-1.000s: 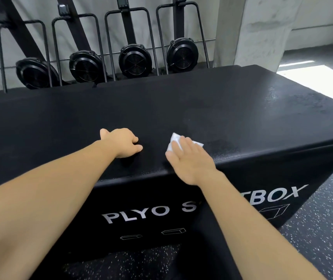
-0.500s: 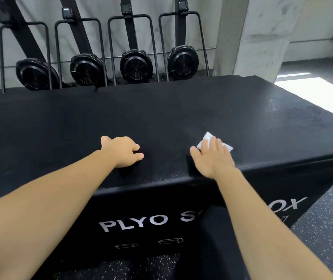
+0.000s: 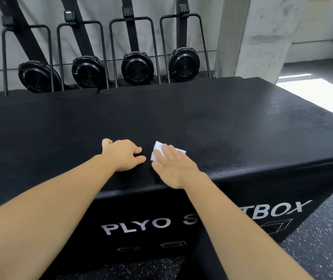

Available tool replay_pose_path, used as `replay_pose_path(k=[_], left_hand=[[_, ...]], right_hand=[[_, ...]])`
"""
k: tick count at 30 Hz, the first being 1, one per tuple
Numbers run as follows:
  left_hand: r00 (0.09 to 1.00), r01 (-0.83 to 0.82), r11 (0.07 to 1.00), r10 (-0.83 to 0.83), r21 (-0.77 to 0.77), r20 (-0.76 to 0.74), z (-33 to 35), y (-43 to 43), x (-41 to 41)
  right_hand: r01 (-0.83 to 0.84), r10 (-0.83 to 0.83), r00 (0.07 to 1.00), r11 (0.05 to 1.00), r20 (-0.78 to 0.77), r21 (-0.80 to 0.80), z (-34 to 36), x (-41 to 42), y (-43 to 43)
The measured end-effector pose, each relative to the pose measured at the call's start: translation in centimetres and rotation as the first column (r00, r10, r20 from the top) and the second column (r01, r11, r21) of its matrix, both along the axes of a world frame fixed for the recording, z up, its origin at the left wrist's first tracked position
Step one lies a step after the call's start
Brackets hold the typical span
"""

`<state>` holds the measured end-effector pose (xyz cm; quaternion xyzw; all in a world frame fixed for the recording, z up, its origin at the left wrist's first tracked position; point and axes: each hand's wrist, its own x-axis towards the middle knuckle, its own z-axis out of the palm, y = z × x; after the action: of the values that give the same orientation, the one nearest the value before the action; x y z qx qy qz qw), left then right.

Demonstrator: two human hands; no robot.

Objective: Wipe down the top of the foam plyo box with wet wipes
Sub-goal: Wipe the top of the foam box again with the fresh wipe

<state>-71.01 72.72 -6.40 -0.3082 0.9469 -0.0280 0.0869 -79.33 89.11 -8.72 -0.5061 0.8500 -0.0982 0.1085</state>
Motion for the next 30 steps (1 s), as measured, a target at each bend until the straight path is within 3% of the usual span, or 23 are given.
replay_pose_path(k=[6,11,13,17,26,30], left_hand=[[1.0,-0.003,1.0,0.003,0.017,-0.001,-0.2,-0.2,-0.2],[1.0,0.003,1.0,-0.003,0.025,0.008,-0.2,-0.3,-0.4],[1.0,0.006,1.0,-0.006,0.026,0.015,-0.3,-0.4,-0.4],[1.0,0.018,1.0,-0.019,0.023,0.025,-0.4,-0.4,-0.2],[1.0,0.007,0.999,-0.008,0.034,0.022,-0.2,-0.1,-0.1],[0.999,0.023,1.0,-0.023,0.004,0.041,-0.1,0.2,0.0]], right_hand=[[0.193,-0.193,0.981,0.981,-0.016,0.027,0.4,-7.1,3.5],[0.406,-0.408,0.912,0.911,0.024,0.067,1.1,-11.8,6.6],[0.431,-0.436,0.9,0.894,0.018,0.124,1.1,-12.4,6.7],[0.474,-0.47,0.88,0.877,-0.063,0.079,0.9,-10.5,4.6],[0.27,-0.264,0.961,0.96,-0.082,0.075,0.1,-2.0,-1.9],[0.114,-0.116,0.993,0.987,0.005,0.115,0.1,-1.1,-3.2]])
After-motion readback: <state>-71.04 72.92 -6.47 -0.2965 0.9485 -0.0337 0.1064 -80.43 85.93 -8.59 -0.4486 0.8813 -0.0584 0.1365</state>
